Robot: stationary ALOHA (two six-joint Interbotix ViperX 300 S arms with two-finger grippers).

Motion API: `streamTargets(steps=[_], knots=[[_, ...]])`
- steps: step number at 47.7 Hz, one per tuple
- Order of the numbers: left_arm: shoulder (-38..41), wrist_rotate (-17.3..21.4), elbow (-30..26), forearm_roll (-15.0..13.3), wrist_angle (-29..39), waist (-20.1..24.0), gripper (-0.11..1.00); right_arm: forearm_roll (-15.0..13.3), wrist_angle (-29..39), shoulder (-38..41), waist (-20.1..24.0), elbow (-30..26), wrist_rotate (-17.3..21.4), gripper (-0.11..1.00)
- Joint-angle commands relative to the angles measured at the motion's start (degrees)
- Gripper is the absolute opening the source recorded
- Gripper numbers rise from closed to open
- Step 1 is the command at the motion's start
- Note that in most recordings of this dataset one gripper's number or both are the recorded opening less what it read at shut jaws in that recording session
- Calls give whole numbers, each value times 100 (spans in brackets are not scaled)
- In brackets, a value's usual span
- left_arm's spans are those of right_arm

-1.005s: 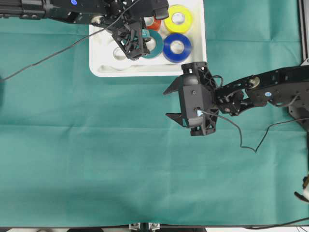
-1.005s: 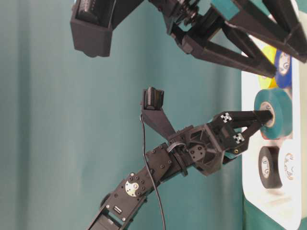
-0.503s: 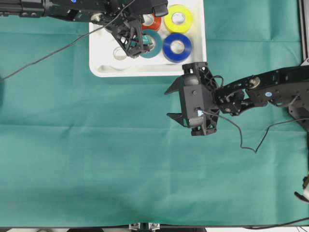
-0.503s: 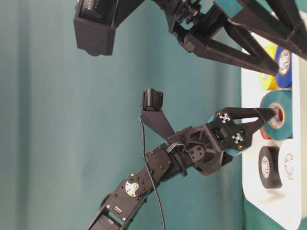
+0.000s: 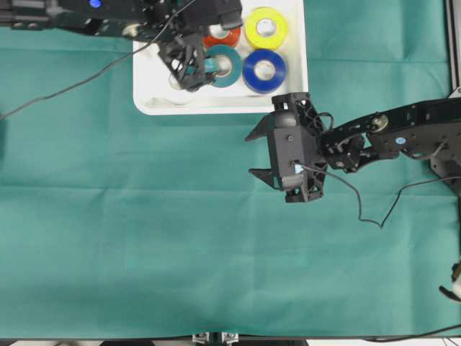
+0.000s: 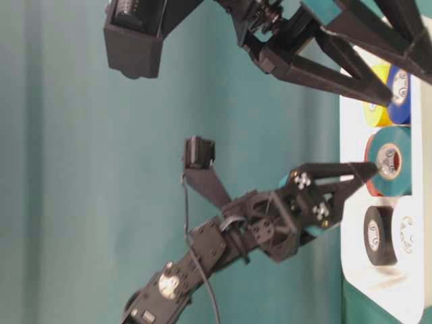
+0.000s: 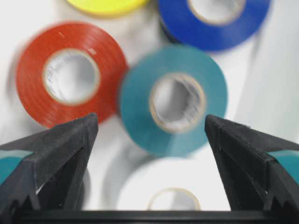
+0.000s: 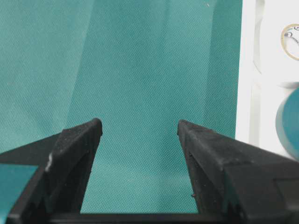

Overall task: Put the tape alternately from left to right into the white case.
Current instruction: 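Release the teal roll beside the blue roll and withdraw left gripper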

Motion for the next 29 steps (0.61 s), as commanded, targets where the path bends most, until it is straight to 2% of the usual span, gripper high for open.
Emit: streamTargets(steps=[1,29], knots=[[-439,-9,97,-9,-18,-132,70,18,-26,-62,18,-79,9,74],[-1248,-35,1090,-26,-26,-1028,70,9,308,-62,18,-105,9,74]])
